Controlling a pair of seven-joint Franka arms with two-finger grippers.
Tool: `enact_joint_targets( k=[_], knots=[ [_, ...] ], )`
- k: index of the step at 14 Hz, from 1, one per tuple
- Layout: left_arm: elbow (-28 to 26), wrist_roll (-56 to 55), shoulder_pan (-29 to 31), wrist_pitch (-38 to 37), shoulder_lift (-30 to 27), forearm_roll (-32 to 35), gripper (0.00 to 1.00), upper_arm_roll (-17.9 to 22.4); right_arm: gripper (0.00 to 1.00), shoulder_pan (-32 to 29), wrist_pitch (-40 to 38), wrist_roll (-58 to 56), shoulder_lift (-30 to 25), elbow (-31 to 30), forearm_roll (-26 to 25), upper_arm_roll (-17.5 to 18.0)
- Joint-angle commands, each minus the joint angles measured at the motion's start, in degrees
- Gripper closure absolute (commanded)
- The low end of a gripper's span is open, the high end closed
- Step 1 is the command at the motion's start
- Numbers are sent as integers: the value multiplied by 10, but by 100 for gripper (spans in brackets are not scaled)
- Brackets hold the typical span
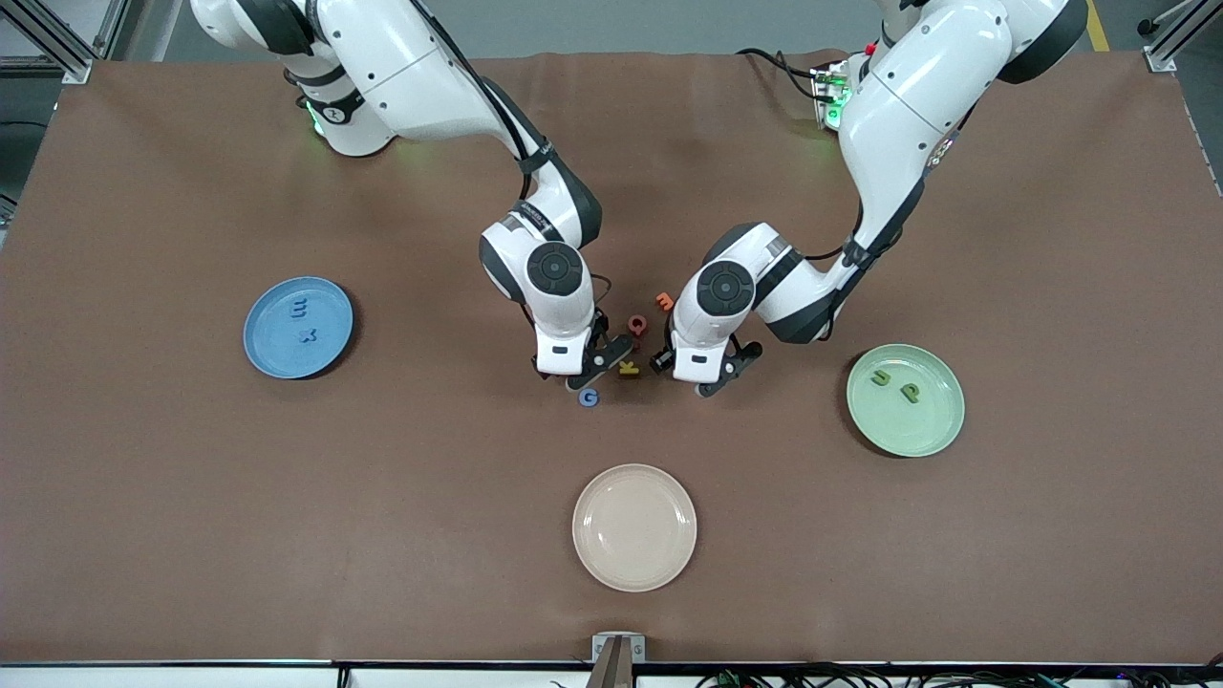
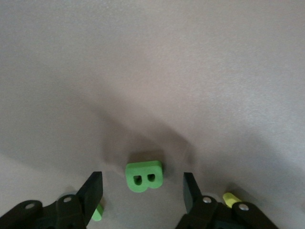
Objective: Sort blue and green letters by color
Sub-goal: 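Grasp the green B with the left gripper while the right gripper grasps g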
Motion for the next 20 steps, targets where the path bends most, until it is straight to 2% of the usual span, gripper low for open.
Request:
enact_joint_targets(
  k=[1,4,5,6,7,9,13,15,20],
  knots=[
    [15,-17,-18,7,13,15,25,16,22,3,7,-13,16,18,-7,-3],
    [15,-17,-24,17,14,15,26,24,22,3,8,-13,32,33,-8,-3],
    [15,-17,-24,17,13,15,26,25,29,3,8,-13,35,35,-8,-3],
    [15,-17,-24,17,13,15,27,24,40,3,8,-20,35,37,-8,-3],
    [15,-17,-24,17,13,15,34,24,53,3,10,-19,35,38,-3,-3],
    [15,-17,-24,17,13,15,44,24,100,8,6,6,33,42,2,-2],
    [15,-16,-24,17,13,15,65,24,100,1,-9,22,24,41,-1,-3],
    [14,-16,-22,17,11,15,75,24,100,-16,-70,-4,6,42,1,-3],
    [-3,26,4,-1,-22,16,78,24,100,-100,-268,-49,-106,12,-2,-8]
  ],
)
